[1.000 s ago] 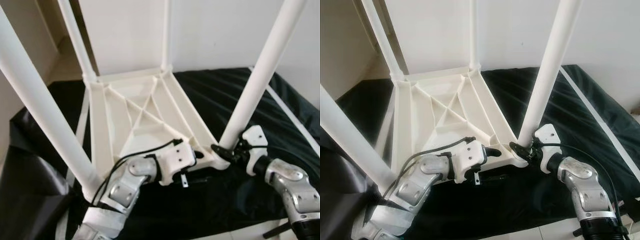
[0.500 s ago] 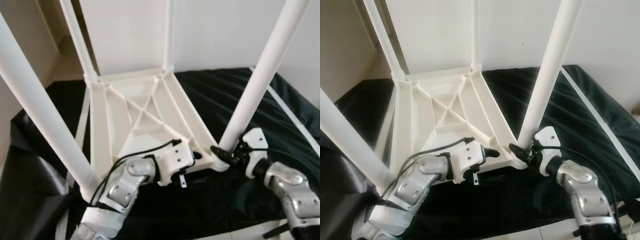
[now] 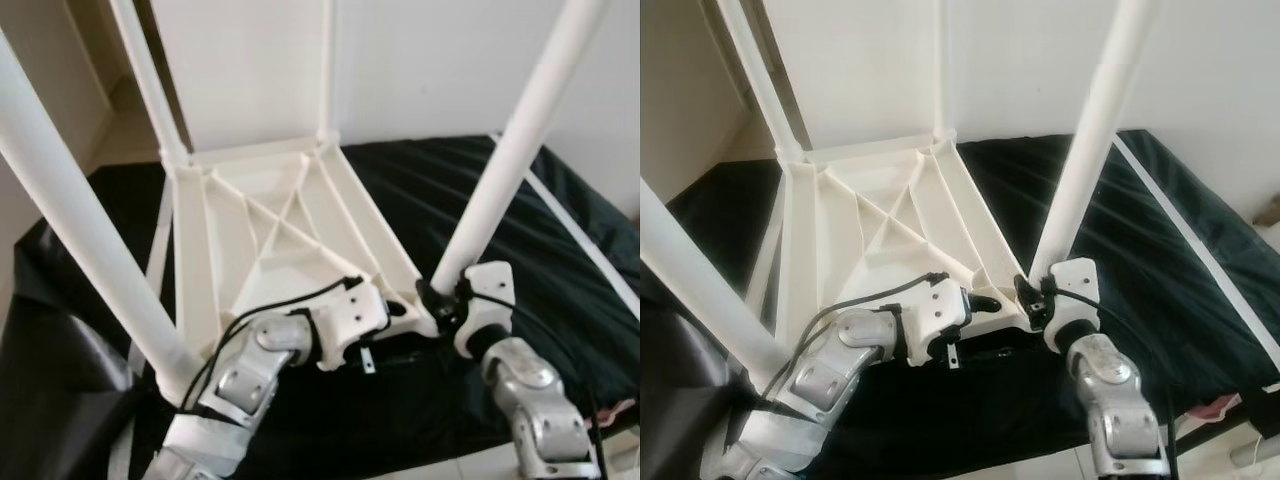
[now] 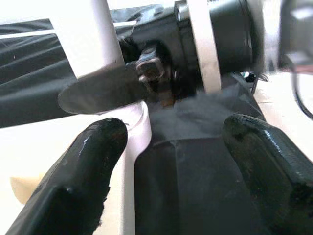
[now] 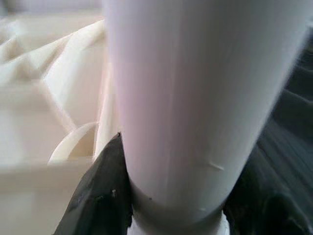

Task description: Building children table

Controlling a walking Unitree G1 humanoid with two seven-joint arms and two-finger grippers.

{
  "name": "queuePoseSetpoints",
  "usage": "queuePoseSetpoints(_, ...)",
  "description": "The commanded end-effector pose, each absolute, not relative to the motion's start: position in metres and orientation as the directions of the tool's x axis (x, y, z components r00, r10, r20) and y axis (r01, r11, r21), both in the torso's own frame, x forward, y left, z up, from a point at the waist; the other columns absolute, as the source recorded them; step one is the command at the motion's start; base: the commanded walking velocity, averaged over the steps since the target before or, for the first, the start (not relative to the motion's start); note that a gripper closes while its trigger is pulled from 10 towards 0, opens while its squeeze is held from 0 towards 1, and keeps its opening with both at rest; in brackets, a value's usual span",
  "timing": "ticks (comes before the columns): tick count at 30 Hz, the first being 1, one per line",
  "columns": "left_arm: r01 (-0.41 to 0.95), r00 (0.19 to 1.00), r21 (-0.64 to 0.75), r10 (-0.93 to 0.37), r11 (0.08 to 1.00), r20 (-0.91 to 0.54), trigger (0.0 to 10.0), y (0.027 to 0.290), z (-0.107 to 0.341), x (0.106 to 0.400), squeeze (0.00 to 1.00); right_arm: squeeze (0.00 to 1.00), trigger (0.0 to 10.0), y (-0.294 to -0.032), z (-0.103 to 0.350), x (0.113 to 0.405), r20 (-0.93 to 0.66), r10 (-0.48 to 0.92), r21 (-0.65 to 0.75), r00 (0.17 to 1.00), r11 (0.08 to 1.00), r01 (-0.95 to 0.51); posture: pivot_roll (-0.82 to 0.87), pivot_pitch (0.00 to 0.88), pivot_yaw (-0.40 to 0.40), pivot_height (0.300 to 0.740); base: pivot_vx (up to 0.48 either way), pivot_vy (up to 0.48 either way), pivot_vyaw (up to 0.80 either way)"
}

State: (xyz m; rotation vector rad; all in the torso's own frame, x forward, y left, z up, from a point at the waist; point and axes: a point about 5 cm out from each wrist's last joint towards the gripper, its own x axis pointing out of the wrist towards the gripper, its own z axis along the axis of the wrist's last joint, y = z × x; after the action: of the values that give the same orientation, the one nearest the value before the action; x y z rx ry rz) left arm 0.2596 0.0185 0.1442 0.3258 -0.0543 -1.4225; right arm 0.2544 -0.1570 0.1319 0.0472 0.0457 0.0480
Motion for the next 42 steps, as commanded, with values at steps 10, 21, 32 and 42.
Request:
queuePoseSetpoints(10, 0.953, 0.182, 0.270, -0.972, 0.137, -0.151, 10.0, 0.018, 0.145, 0.260, 0.00, 0.00, 10.0, -0.139, 0.123, 0.247, -0.129, -0.016, 0.127, 0.992, 0.991, 0.032, -0.08, 0.000, 0.000, 0.740, 0.000, 0.000, 0.00)
queuePoseSetpoints(21, 0.954, 0.172, 0.271, -0.974, 0.127, -0.148, 10.0, 0.016, 0.146, 0.260, 0.00, 0.00, 10.0, -0.132, 0.125, 0.246, -0.131, -0.009, 0.138, 0.991, 0.990, 0.027, -0.08, 0.000, 0.000, 0.740, 0.000, 0.000, 0.00)
queuePoseSetpoints(32, 0.954, 0.171, 0.271, -0.975, 0.128, -0.143, 10.0, 0.015, 0.146, 0.259, 0.00, 1.00, 10.0, -0.142, 0.133, 0.242, -0.069, 0.080, 0.119, 0.994, 0.990, -0.071, -0.09, 0.000, -0.003, 0.740, 0.000, 0.000, 0.00)
queuePoseSetpoints(42, 0.954, 0.166, 0.273, -0.976, 0.122, -0.143, 10.0, 0.015, 0.146, 0.259, 0.00, 0.00, 10.0, -0.178, 0.133, 0.235, -0.060, 0.196, -0.022, 0.979, 0.980, -0.198, -0.10, 0.000, 0.007, 0.740, 0.000, 0.000, 0.00)
